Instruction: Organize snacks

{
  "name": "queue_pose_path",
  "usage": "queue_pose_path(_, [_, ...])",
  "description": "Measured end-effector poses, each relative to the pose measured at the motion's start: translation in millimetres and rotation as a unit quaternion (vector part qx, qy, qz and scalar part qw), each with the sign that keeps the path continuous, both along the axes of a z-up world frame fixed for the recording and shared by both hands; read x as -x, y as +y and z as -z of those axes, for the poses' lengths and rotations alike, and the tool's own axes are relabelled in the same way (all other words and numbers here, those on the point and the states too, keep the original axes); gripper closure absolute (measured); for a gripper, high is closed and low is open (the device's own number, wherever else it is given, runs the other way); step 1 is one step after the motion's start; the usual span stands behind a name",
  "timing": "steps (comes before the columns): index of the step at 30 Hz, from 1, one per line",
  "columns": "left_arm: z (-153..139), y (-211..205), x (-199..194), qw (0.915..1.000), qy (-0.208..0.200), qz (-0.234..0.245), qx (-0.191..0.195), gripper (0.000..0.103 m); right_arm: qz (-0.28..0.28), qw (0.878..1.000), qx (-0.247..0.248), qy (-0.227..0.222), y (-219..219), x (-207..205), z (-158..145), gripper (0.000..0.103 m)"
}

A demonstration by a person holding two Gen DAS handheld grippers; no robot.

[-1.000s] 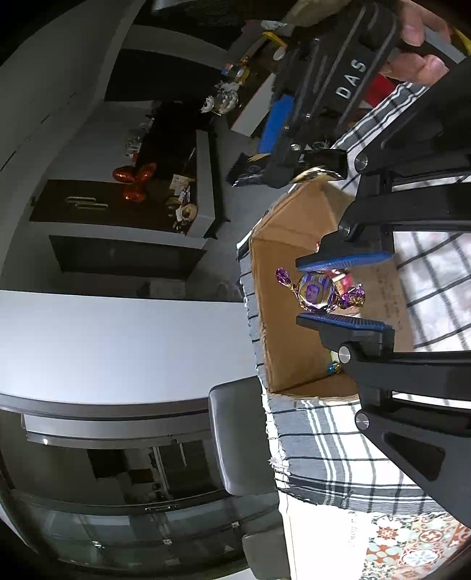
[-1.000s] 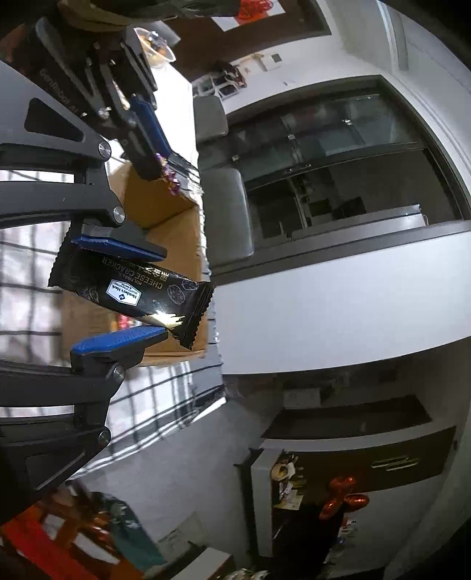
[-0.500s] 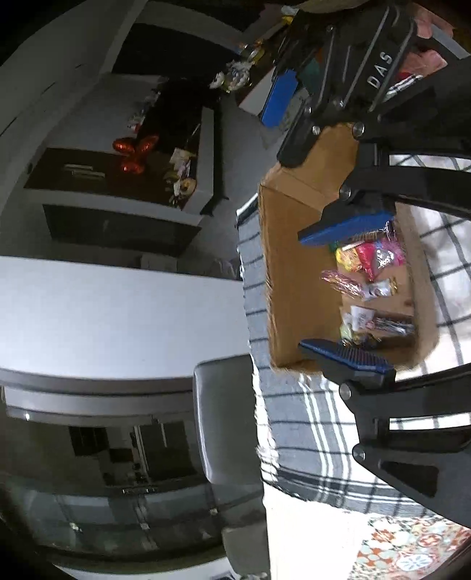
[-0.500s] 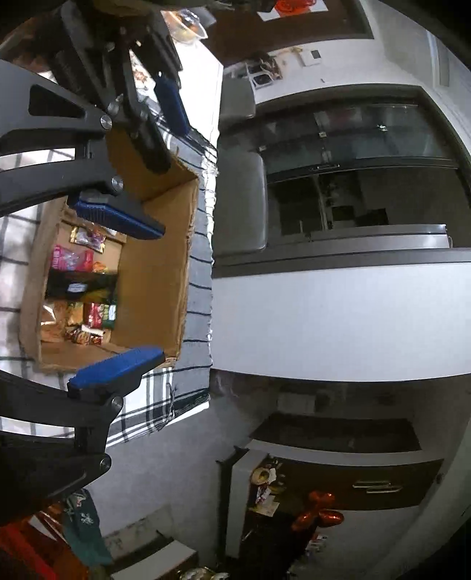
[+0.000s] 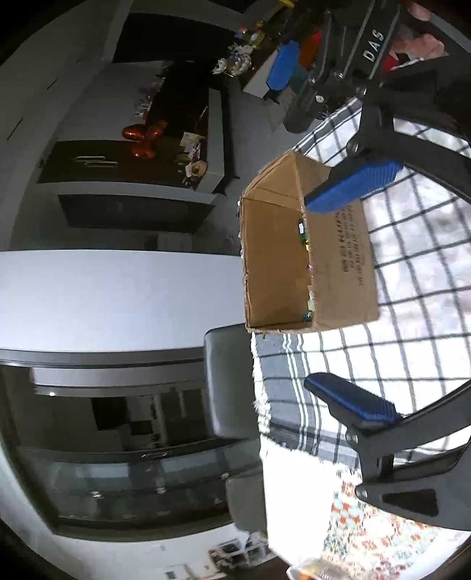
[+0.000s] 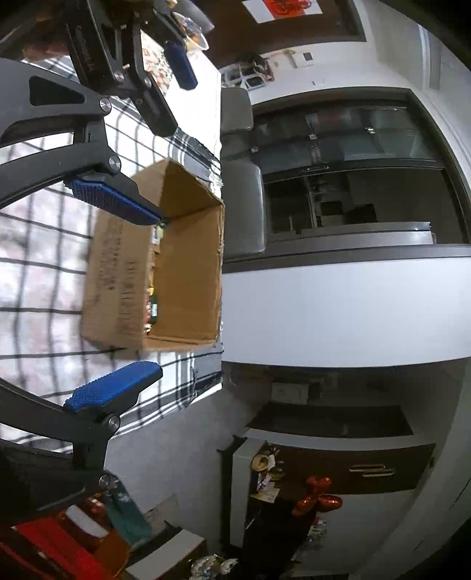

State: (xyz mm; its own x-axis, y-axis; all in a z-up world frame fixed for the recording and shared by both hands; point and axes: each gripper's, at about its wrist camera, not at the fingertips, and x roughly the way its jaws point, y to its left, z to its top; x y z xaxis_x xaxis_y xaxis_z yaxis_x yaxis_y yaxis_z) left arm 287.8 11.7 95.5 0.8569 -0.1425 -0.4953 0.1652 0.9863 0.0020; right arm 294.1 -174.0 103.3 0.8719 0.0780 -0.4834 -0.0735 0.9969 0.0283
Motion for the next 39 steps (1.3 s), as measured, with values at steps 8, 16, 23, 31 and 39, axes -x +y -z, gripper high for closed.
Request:
queue_pose_path(8, [-4, -7, 84, 0.9993, -0.037, -0.001, -0.006, 0.003, 0.015, 1.0, -0.003, -0.025, -12, 83, 0, 0.014])
queue_pose_path(16, [3, -10, 146, 0.9985, -0.05, -0.02, 0.004, 0.0, 0.017, 1.0, -0.014, -0.02, -21, 143, 8, 0.011])
queue_pose_path(23, [10, -13, 169, 0.9991, -0.035, -0.022, 0.002, 0.0, 0.031, 0.999, -0.016, -0.022, -26, 169, 11, 0.011])
queue_pose_path(31, [10, -13, 190, 0.9986, -0.046, -0.024, 0.003, 0.0, 0.027, 0.999, -0.018, -0.027, -27, 191, 14, 0.011])
queue_pose_path(39, [12, -12, 204, 0.9982, -0.053, -0.026, 0.003, 0.0, 0.022, 0.999, -0.019, -0.029, -26, 204, 17, 0.011])
